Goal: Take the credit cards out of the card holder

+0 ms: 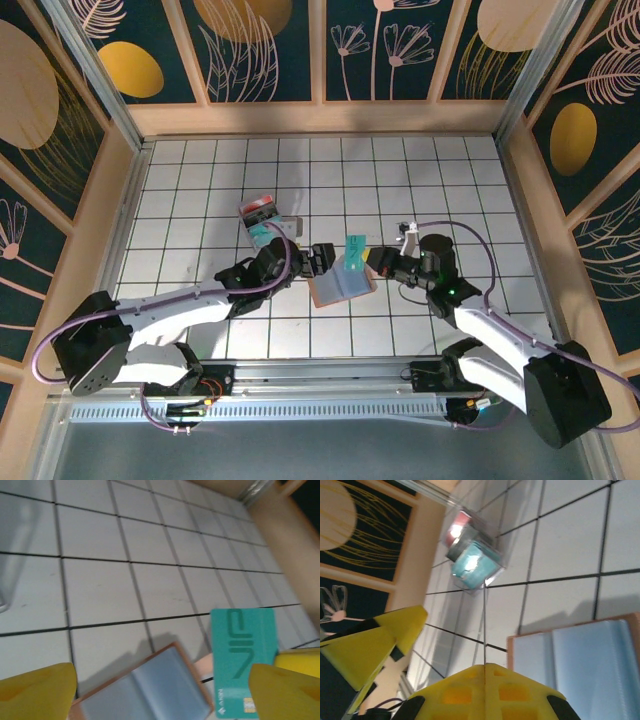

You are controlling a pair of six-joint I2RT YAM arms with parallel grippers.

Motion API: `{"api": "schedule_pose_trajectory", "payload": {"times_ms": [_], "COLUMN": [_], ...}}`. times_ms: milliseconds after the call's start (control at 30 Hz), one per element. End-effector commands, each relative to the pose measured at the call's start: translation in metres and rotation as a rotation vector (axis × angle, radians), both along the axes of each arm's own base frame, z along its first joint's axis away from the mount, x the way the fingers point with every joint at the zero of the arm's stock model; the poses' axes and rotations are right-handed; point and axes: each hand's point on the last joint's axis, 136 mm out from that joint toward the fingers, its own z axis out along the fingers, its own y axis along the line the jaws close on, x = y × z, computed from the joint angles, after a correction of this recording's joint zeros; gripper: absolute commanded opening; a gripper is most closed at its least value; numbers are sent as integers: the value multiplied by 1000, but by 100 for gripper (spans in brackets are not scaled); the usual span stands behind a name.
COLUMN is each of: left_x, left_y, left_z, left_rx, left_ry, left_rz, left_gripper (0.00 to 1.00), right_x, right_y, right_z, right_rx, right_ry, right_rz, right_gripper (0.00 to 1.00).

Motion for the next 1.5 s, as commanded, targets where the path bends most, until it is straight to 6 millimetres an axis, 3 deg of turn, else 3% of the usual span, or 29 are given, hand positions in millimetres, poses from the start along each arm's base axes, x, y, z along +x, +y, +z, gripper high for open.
{"api": "schedule_pose_trajectory", "payload": {"times_ms": [0, 233, 400, 600, 800, 967, 1100, 1167, 1300, 1467], "left_x": [-6, -14, -17, -18, -22, -21, -13, -7, 7, 31], "left_y": [-19, -39, -53, -58, -66, -69, -67, -62, -34, 13], "left_z": [34, 67, 74, 79, 92, 103, 100, 98, 88, 69], "left_rx": [-173, -312, -338, -375, -422, -433, -336, -257, -47, 260], "left_ry": [-61, -129, -131, -139, -166, -205, -222, -230, -283, -327], "left_rz": [-109, -260, -322, -350, -405, -422, -405, -396, -366, -335], "left_gripper": [83, 71, 57, 52, 33, 0, 0, 0, 0, 0], "right_x": [-7, -15, -19, -24, -28, -27, -21, -16, -6, 5], "right_y": [8, 12, 14, 16, 18, 18, 15, 13, 6, -5], "right_z": [35, 62, 76, 85, 89, 89, 79, 72, 62, 52], "right_rx": [120, 215, 261, 292, 314, 312, 269, 230, 153, 53], "right_ry": [-88, -130, -155, -172, -181, -179, -173, -163, -156, -145], "right_rz": [69, 126, 154, 183, 210, 206, 175, 141, 79, -2], "right_gripper": [0, 0, 0, 0, 0, 0, 0, 14, 42, 53]}}
